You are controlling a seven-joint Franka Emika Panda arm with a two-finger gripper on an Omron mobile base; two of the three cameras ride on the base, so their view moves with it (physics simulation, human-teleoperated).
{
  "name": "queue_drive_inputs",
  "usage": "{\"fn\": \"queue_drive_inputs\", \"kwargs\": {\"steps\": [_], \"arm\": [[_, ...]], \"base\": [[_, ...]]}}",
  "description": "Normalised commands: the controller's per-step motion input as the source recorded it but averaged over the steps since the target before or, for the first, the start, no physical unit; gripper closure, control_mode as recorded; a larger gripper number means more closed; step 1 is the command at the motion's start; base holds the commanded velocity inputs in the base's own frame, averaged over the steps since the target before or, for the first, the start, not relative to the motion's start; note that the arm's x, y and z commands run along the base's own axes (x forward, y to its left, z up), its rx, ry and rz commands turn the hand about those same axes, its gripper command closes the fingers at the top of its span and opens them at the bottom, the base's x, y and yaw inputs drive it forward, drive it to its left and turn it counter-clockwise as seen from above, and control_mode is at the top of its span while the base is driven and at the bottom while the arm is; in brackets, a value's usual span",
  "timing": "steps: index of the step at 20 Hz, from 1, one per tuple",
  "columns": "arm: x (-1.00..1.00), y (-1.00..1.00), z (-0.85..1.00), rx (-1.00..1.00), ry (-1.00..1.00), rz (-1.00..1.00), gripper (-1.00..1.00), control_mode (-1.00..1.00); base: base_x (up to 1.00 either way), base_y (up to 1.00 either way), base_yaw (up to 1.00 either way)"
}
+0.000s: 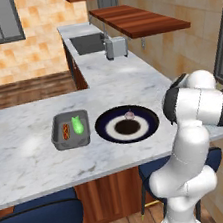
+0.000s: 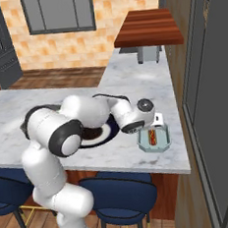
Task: Place one cooked food and one vegetable from the large plate to each tupperware container.
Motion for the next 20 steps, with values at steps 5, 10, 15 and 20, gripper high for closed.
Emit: {"fn": "queue_drive_inputs", "kwargs": {"steps": [5,10,15,20], "arm": [[-0.22,0.95,0.97,0.13,0.29,-0.17,-1.0,-1.0],[-0.1,0.94,0.75,0.1,0.24,-0.17,-1.0,-1.0],[-0.01,1.0,-0.02,-0.01,0.01,-0.02,-1.0,-1.0],[0.01,1.0,-0.27,0.01,0.0,-0.03,-1.0,-1.0]], "base": [[0.0,0.0,0.0],[0.0,0.0,0.0],[0.0,0.0,0.0],[0.0,0.0,0.0]]}}
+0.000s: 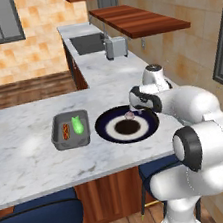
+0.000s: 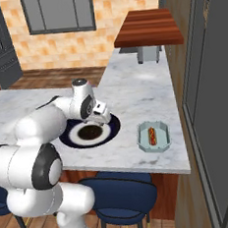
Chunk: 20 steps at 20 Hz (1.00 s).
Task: Place one cooked food and one vegetable from the large plate to each tupperware container.
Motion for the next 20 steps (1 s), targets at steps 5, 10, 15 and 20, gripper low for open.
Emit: {"fn": "queue_drive_inputs", "kwargs": {"steps": [5,10,15,20], "arm": [[0.51,0.57,-0.07,-0.05,-0.01,-0.07,-1.0,-1.0],[0.73,0.17,-0.05,0.0,0.0,-0.04,-1.0,-1.0],[0.54,0.02,-0.22,0.0,0.0,-0.01,-1.0,-1.0],[0.45,0.0,-0.48,0.0,0.0,0.0,-1.0,-1.0]], "base": [[0.0,0.0,0.0],[0.0,0.0,0.0],[0.0,0.0,0.0],[0.0,0.0,0.0]]}}
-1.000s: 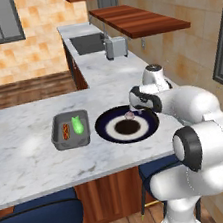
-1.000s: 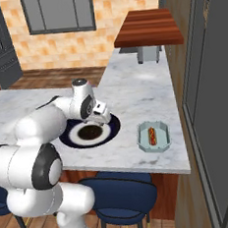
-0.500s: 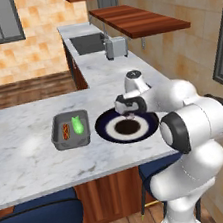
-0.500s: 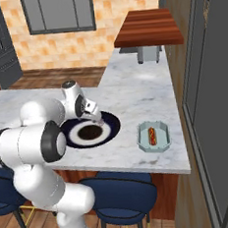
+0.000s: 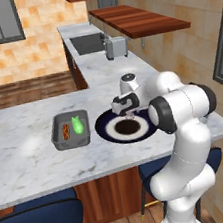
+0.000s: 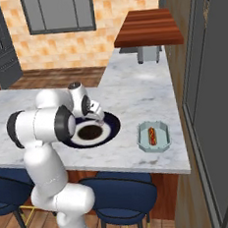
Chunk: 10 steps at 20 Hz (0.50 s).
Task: Place one cooked food and one vegetable from the large plate to each tupperware container.
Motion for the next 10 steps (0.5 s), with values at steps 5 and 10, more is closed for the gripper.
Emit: {"fn": "queue_drive_inputs", "kwargs": {"steps": [5,10], "arm": [[0.37,0.0,-0.29,0.0,0.0,0.0,-1.0,-1.0],[0.27,-0.02,-0.3,0.0,0.0,0.0,-1.0,-1.0]], "base": [[0.0,0.0,0.0],[0.0,0.0,0.0]]}}
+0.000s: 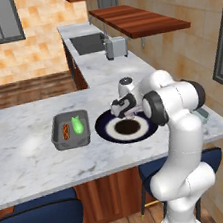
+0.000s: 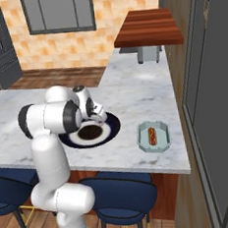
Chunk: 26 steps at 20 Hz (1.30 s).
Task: Place one cooked food and one vegetable from the large plate to each tupperware container.
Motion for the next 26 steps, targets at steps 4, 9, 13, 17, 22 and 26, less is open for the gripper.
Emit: {"fn": "queue_drive_inputs", "kwargs": {"steps": [4,9,13,17,22,26], "arm": [[0.21,-0.11,-0.23,0.0,0.0,0.0,-1.0,-1.0],[0.2,-0.2,-0.23,0.0,0.01,-0.04,-1.0,-1.0],[0.21,-0.04,-0.15,0.0,0.0,-0.01,-1.0,-1.0],[0.13,0.01,-0.22,-0.02,0.01,0.0,1.0,-1.0],[0.0,0.01,-0.14,-0.02,0.07,0.0,1.0,-1.0],[-0.37,0.0,0.27,0.0,0.01,0.0,1.0,-1.0]], "base": [[0.0,0.0,0.0],[0.0,0.0,0.0],[0.0,0.0,0.0],[0.0,0.0,0.0],[0.0,0.0,0.0],[0.0,0.0,0.0]]}}
